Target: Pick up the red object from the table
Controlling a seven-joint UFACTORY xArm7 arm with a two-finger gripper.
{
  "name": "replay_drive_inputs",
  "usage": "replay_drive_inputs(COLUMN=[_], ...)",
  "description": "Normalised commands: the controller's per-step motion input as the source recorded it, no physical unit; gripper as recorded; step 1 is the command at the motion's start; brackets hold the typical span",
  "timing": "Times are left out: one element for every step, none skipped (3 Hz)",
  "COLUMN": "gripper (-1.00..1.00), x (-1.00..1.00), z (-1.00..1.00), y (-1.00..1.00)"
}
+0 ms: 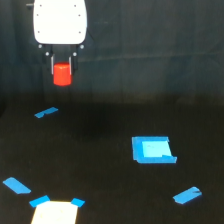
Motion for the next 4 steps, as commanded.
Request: replay_drive_inputs(gripper=[-0.88, -1.0, -1.0, -0.59], x=[-0.18, -0.24, -0.17, -0.05], z=[0.27, 0.24, 0.35, 0.36], y=[0.02, 0.32, 0.22, -0.09])
